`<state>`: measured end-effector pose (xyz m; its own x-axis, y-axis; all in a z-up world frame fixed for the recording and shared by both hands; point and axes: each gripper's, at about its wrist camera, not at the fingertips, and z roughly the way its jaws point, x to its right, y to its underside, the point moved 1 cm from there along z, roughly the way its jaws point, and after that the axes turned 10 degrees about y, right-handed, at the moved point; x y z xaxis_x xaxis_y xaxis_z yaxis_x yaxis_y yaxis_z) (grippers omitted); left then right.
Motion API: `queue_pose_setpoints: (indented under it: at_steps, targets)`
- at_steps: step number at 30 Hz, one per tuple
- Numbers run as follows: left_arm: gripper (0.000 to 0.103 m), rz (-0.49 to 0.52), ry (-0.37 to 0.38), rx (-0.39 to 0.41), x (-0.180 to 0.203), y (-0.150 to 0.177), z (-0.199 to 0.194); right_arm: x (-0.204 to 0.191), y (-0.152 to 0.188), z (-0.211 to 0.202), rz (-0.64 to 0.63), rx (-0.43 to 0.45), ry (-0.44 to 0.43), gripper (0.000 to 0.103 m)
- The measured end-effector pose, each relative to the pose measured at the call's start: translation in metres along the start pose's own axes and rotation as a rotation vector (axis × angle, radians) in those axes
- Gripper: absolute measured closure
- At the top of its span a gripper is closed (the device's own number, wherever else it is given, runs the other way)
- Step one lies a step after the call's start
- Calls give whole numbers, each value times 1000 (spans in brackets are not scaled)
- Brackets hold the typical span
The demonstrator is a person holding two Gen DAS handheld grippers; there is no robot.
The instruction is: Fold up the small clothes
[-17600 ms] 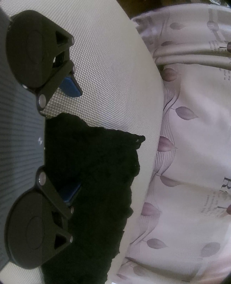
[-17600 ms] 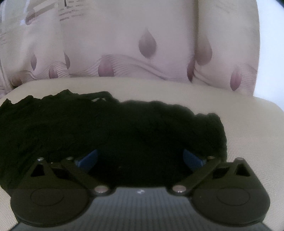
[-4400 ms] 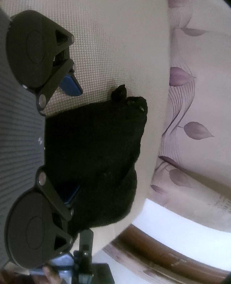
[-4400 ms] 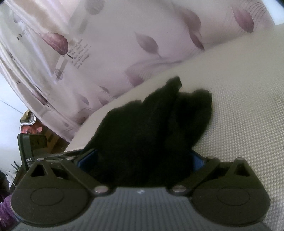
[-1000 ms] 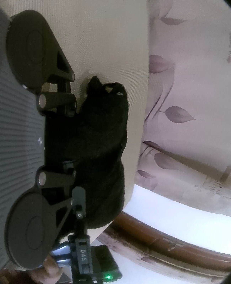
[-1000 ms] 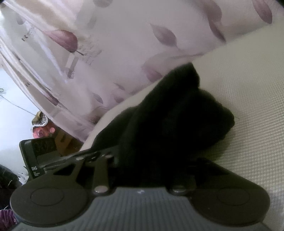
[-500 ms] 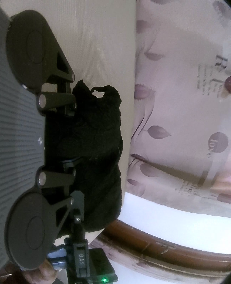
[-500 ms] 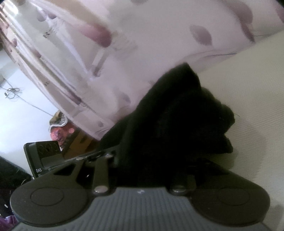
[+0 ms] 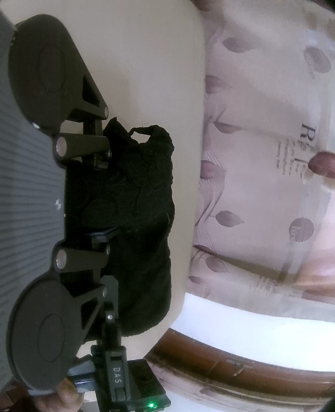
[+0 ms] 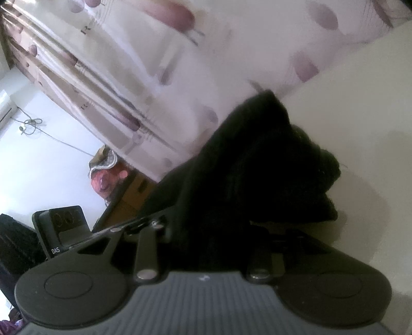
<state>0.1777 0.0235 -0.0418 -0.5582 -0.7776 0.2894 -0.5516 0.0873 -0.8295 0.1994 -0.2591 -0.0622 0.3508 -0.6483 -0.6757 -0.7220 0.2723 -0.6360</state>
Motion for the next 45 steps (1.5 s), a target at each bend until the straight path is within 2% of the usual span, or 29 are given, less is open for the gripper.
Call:
queue_pose_setpoints:
  at_steps: [11, 14, 17, 20, 22, 24, 26, 29, 31, 34, 36, 37, 38, 41, 45]
  targets:
    - [65, 3, -31, -11, -6, 37, -7, -3, 32, 10, -20, -51, 49, 68]
    - [62, 13, -51, -16, -6, 47, -6, -2, 38, 9, -45, -59, 84, 67]
    - [52, 15, -86, -18, -5, 55, -6, -5, 43, 10, -79, -70, 127, 67]
    - [38, 27, -141, -11, -3, 63, -7, -10, 49, 10, -127, -79, 191, 66]
    - [23, 37, -178, -10, -2, 68, -8, -9, 55, 10, -149, -85, 241, 62]
    - [17, 33, -201, -10, -2, 73, -8, -10, 62, 8, -171, -77, 272, 62]
    - [17, 2, -192, -8, -7, 77, -9, -11, 66, 6, -171, -67, 282, 60]
    - [15, -48, -188, -1, -13, 78, -9, -18, 70, 5, -211, -48, 318, 53]
    - [10, -37, -204, 11, -12, 81, -8, -20, 73, 4, -230, -34, 336, 48]
    - [8, -25, -230, 29, -9, 82, -10, -18, 73, 3, -243, -28, 332, 47]
    - [6, -16, -261, 41, -4, 80, -14, -19, 72, 3, -236, -29, 335, 35]
    - [4, -11, -280, 52, -1, 80, -16, -21, 72, 0, -231, -21, 337, 21]
    - [3, -2, -297, 66, 3, 80, -20, -24, 72, -5, -227, 5, 339, 12]
    - [0, 45, -349, 110, 20, 78, -31, -37, 76, -25, -239, 93, 341, 9]
    - [0, 96, -410, 150, 39, 74, -44, -62, 85, -46, -312, 172, 490, 5]
